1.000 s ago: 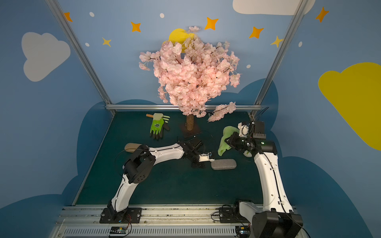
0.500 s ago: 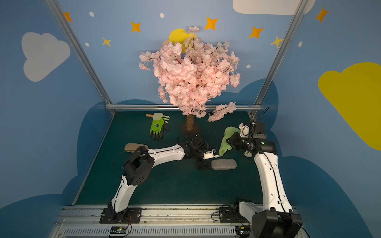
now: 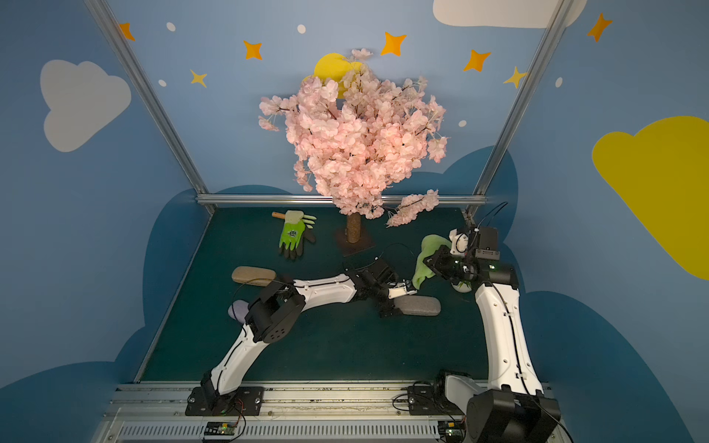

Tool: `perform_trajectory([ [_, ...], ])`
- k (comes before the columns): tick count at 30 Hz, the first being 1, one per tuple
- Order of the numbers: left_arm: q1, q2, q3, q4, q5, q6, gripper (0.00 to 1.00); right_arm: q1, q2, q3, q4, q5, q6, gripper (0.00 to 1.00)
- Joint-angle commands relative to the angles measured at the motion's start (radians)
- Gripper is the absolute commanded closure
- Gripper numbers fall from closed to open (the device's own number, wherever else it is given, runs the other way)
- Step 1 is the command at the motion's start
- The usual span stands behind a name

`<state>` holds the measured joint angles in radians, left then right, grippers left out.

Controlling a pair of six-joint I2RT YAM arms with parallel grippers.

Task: Wipe the eyeglass case
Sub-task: Move the eyeglass case from the center of the board.

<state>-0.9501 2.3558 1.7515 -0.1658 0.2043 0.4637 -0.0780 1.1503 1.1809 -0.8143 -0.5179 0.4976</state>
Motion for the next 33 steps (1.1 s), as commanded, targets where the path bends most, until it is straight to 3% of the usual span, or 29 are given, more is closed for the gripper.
perform_trajectory([
  [1,-0.008,0.023,0.042,-0.004,0.046,-0.011,0.03,-0.003,-0.004,0.001,0.023,-0.023,0.004,1.00],
  [7,-0.009,0.035,0.069,-0.046,0.165,-0.005,0.17,-0.005,-0.006,0.005,0.020,-0.019,0.002,1.00],
  [8,-0.009,0.034,0.064,-0.034,0.190,-0.010,0.22,-0.005,-0.007,0.003,0.020,-0.018,0.003,1.00],
  [11,-0.008,0.030,0.056,-0.019,0.229,-0.008,0.53,-0.007,-0.010,0.003,0.019,-0.021,0.002,1.00],
  [13,-0.006,0.011,0.036,-0.013,0.230,0.016,0.64,-0.008,-0.013,0.002,0.016,-0.018,-0.002,1.00],
  [20,0.021,-0.161,-0.170,0.035,0.094,0.103,0.74,-0.014,-0.021,0.008,0.014,-0.033,0.005,1.00],
  [25,0.066,-0.324,-0.360,-0.014,-0.016,0.159,0.74,-0.001,-0.009,0.005,0.027,-0.056,0.024,1.00],
  [29,0.107,-0.451,-0.479,-0.137,-0.122,0.137,0.74,0.078,0.015,-0.008,0.048,-0.039,0.048,1.00],
  [33,0.164,-0.571,-0.653,-0.141,-0.138,0.086,0.69,0.190,0.050,-0.014,0.076,0.011,0.072,1.00],
])
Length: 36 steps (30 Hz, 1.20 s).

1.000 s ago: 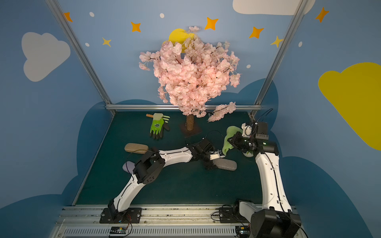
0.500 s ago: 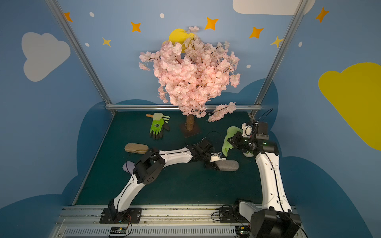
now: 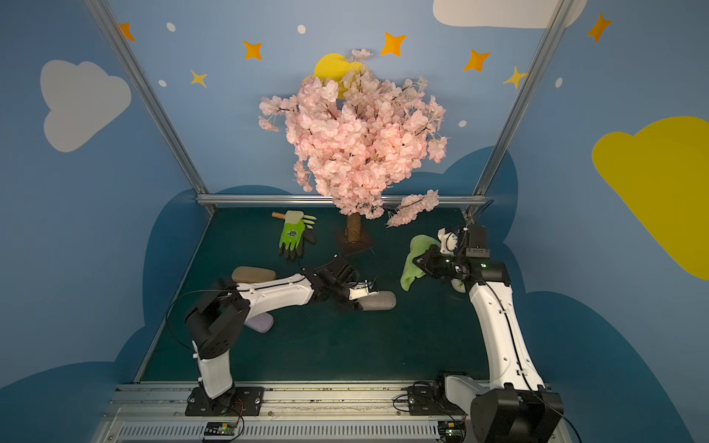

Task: Wipe the eyeglass case
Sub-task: Move the eyeglass case from the center of the board, then pick up the eyeglass case from the center of the board.

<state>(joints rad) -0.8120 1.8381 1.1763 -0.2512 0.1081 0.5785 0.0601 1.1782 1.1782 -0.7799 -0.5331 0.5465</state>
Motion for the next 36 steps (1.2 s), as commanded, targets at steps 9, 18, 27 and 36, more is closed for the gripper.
perform_trajectory([
  [9,0.101,-0.066,-0.107,-0.089,-0.113,-0.096,0.27,0.156,0.083,0.004,0.083,0.035,0.066,1.00],
  [18,0.141,-0.286,-0.084,-0.190,-0.131,-0.496,0.00,0.161,0.093,-0.012,0.106,0.038,0.071,1.00],
  [27,0.287,-0.326,-0.141,-0.112,0.329,-1.215,0.05,0.179,0.116,-0.018,0.139,0.039,0.083,1.00],
  [36,0.308,-0.105,-0.060,-0.102,0.337,-1.404,0.01,0.192,0.089,-0.022,0.126,0.058,0.075,1.00],
])
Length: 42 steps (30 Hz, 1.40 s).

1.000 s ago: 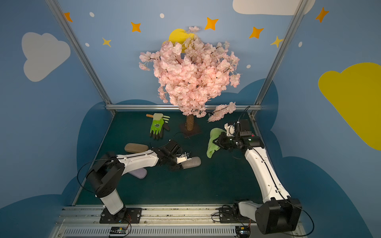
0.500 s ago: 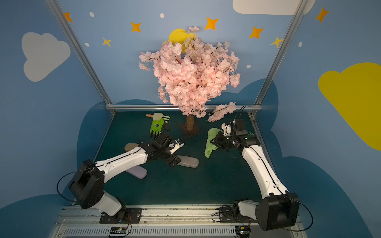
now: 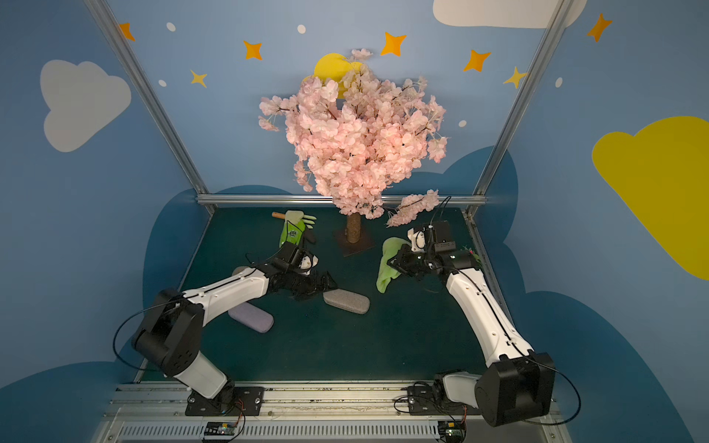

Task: Wipe the eyeglass case
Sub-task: Pick up the eyeglass case from the center of the board.

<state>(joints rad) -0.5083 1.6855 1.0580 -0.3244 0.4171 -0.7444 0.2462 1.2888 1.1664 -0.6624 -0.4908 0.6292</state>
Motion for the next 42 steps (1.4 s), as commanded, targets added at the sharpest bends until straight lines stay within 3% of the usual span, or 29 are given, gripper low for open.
perform_trajectory([
  [1,0.004,0.068,0.071,-0.051,0.013,-0.071,0.00,0.007,-0.027,-0.013,0.007,0.018,-0.008,1.00],
  [7,0.015,0.154,0.069,-0.062,-0.030,-0.063,0.01,0.007,-0.036,-0.022,0.012,0.022,-0.005,1.00],
  [17,0.020,0.304,0.063,0.161,0.144,-0.124,0.16,0.007,-0.023,-0.032,0.014,0.019,-0.008,1.00],
  [21,0.028,0.254,0.096,0.037,0.072,-0.050,0.11,0.005,-0.032,-0.032,-0.037,0.039,-0.041,1.00],
  [24,0.039,0.156,0.154,-0.139,-0.062,0.116,0.00,-0.002,-0.048,-0.034,-0.061,0.054,-0.067,1.00],
  [26,0.035,0.093,0.202,-0.231,-0.161,0.264,0.00,-0.008,-0.054,-0.035,-0.065,0.057,-0.078,1.00],
  [30,-0.001,0.027,0.220,-0.193,-0.222,0.575,0.00,-0.022,-0.053,-0.029,-0.065,0.057,-0.086,1.00],
  [33,-0.099,0.052,0.240,-0.150,-0.288,0.904,0.00,-0.034,-0.056,-0.018,-0.073,0.055,-0.086,1.00],
  [37,-0.167,0.132,0.245,-0.183,-0.235,1.230,0.00,-0.051,-0.075,-0.007,-0.094,0.049,-0.092,1.00],
  [42,-0.164,0.145,0.240,-0.148,-0.126,1.414,0.00,-0.055,-0.066,-0.003,-0.086,0.031,-0.091,1.00],
])
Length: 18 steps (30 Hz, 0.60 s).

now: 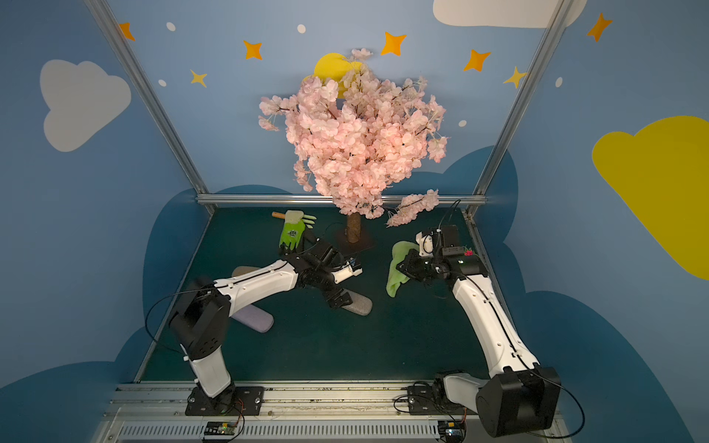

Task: Wipe the eyeglass case
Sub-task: Pick up the eyeglass case from the center of the board.

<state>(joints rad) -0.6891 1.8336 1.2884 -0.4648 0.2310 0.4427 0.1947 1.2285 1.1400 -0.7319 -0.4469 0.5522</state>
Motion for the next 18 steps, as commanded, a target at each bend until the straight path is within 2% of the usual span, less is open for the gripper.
perform_trajectory([
  [1,0.018,0.009,0.021,-0.003,0.052,0.237,0.00,-0.004,0.002,0.030,-0.017,-0.022,-0.010,1.00],
  [8,0.022,0.115,0.100,-0.116,0.063,0.355,0.00,-0.002,0.017,0.043,-0.022,-0.029,0.009,1.00],
  [18,0.039,0.179,0.102,-0.158,0.124,0.344,0.01,0.000,0.019,0.018,-0.001,-0.039,0.027,1.00],
])
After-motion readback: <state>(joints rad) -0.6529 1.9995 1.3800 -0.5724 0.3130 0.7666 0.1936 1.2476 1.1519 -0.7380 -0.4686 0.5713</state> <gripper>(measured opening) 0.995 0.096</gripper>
